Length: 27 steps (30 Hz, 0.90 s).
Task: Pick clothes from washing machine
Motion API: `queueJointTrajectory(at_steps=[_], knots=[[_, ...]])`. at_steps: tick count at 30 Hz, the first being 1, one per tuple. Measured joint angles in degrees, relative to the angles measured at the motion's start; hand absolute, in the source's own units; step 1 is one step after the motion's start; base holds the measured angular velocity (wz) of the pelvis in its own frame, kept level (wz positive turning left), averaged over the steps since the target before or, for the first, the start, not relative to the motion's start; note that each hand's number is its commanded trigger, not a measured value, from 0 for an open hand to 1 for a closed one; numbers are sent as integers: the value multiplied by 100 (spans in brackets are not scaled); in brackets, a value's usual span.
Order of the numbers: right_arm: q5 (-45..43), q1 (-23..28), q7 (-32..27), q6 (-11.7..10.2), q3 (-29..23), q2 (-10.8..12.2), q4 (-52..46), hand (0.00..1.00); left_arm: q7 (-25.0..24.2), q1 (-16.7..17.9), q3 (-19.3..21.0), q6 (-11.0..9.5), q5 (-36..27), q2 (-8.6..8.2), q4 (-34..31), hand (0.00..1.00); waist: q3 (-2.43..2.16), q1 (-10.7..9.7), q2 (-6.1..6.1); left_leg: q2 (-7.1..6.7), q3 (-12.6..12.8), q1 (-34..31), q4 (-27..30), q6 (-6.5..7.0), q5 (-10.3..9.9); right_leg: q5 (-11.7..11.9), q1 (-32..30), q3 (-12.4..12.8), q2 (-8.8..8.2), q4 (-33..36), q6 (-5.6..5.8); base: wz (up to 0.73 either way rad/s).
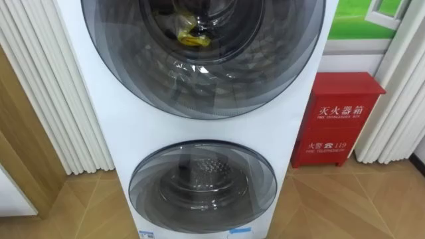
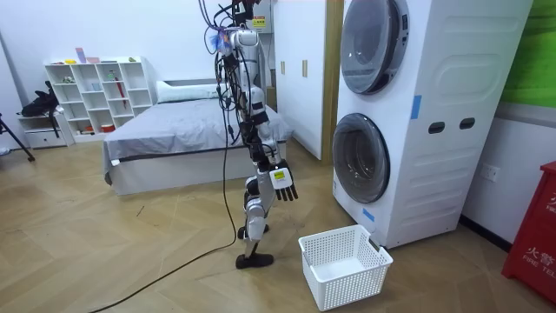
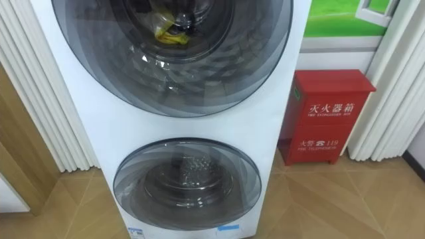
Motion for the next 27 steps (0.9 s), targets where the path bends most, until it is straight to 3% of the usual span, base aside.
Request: queueJointTrajectory(at_steps=[8, 13, 16, 20, 21, 25, 27], knots=[[-53, -2, 263, 1, 2, -6, -14, 0, -81, -26, 27, -7, -43, -4, -8, 0, -30, 8, 33, -1, 11, -12, 3, -1, -4, 0, -23, 19, 1, 0, 0, 0], [36, -16, 338, -2, -5, -14, 13, 0, -114, -62, 34, -126, -94, 5, -4, 0, -25, 17, 25, 0, 7, 20, 6, -1, -4, 0, -14, 63, 1, 13, 0, -4], [230, -17, 333, 15, -6, -14, 78, 0, -117, -96, 43, -129, -393, 18, -6, 0, 1, 11, -12, -2, 1, 55, 4, 0, -6, -1, 36, 61, -2, -3, 1, -1], [211, -68, 304, 101, -33, -45, -47, 0, -200, -138, 80, -129, -429, 39, -7, 0, -1, 23, -21, -2, 1, 31, 1, 1, -8, -31, -22, 58, -3, 17, 0, -1], [178, -128, 265, 193, -156, -79, -242, 0, -234, -139, 148, -131, -431, 36, -4, 0, -22, 22, -51, -2, 3, 28, 2, 1, -7, -30, -34, 61, -4, 23, -1, -4], [201, -551, -39, 224, -639, -277, -1136, 0, -238, -185, 368, -229, -434, 57, -15, 0, -14, 29, -83, -2, 1, 31, 26, 2, -6, -26, -42, 66, -5, 47, -4, -1], [203, -885, -106, 102, -811, -342, -1452, 0, -238, -208, 402, -240, -434, 74, -12, 0, -13, 22, -88, -2, 0, 40, 28, 2, -6, -26, -38, 74, -4, 49, -5, 0]])
